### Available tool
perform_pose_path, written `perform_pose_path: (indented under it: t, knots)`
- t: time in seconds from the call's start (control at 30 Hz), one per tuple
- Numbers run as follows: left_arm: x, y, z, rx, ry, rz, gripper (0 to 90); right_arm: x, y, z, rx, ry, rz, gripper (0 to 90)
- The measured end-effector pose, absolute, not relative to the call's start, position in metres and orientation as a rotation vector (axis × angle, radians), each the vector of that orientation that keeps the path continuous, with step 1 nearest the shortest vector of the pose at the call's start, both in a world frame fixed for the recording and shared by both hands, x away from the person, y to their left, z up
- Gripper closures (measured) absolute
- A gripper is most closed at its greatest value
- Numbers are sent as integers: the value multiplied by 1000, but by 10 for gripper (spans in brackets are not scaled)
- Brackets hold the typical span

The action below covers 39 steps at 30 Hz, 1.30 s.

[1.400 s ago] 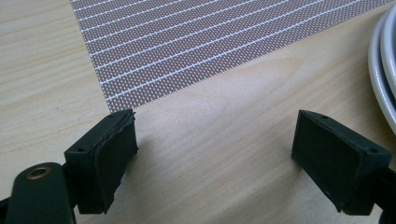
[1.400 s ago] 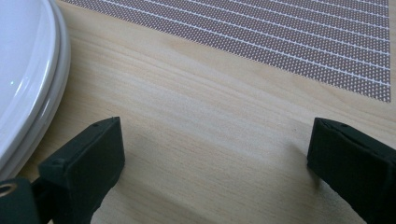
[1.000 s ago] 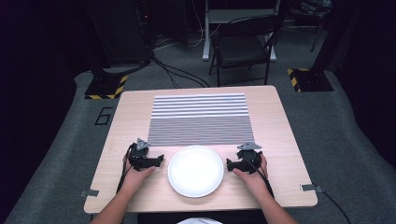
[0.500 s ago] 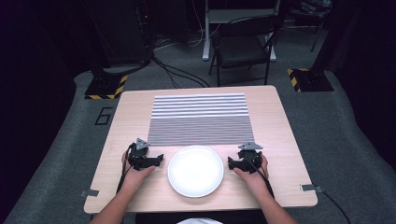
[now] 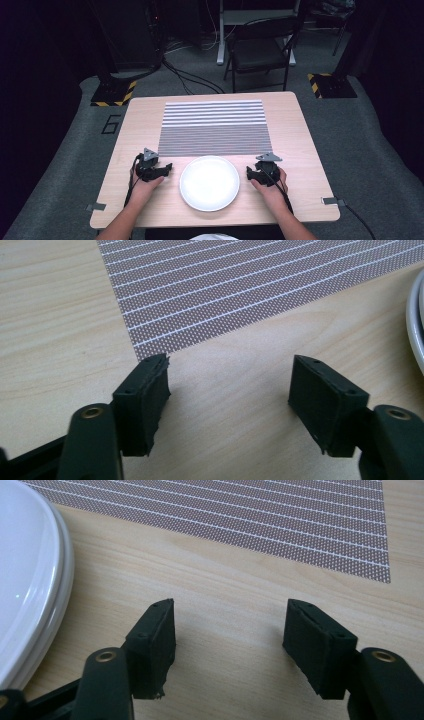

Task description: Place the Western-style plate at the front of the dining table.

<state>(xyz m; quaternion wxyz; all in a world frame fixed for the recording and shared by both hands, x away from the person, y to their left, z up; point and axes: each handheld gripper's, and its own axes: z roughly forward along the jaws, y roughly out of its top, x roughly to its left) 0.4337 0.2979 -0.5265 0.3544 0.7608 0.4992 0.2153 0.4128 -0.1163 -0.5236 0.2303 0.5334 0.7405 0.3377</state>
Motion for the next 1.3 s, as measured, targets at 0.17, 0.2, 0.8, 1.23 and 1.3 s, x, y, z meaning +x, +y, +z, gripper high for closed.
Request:
perform_pose_path:
  t: [0.17, 0.2, 0.8, 1.23, 1.3]
  knots:
    - [433, 300, -525, 1947, 1309, 544, 386, 411, -115, -521, 1473, 2033, 937, 387]
    - [433, 300, -524, 1953, 1313, 532, 390, 409, -115, -519, 1473, 2029, 950, 388]
    - [419, 293, -507, 1922, 1293, 498, 415, 397, -115, -505, 1476, 1997, 1015, 403]
    - [413, 285, -501, 1914, 1257, 441, 425, 392, -109, -503, 1466, 2018, 1027, 411]
    - [412, 285, -501, 1911, 1255, 437, 425, 392, -109, -503, 1467, 2017, 1029, 412]
